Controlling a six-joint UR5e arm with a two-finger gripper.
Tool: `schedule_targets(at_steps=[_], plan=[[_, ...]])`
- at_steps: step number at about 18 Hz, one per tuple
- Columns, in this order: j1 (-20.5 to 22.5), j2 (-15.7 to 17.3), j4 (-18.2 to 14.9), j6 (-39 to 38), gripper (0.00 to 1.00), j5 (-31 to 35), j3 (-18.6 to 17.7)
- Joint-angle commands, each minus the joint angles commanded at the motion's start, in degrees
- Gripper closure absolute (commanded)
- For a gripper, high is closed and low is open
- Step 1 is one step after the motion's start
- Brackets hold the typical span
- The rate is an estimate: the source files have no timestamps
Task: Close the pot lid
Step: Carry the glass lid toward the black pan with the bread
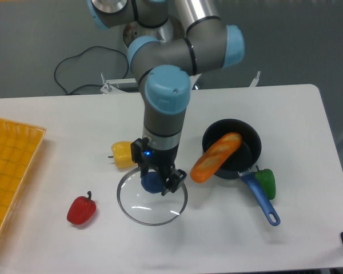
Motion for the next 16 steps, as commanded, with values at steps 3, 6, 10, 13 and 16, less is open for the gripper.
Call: schedule_targets(at_steps=[3, 6, 10, 13, 16], plan=[[1.3, 0.7, -0.3, 1.8, 0.41, -1.1, -0.4], [2.9, 1.6, -2.6, 4.6, 0.41, -2.5, -0.5], [4.5, 2.0, -5.3, 8.5, 0.41, -3.0, -0.6], [5.8, 2.3, -6.2, 11.4, 0.41, -3.1, -1.6], [7.0, 2.8, -6.3, 14.1, 0.41, -3.1, -2.6]])
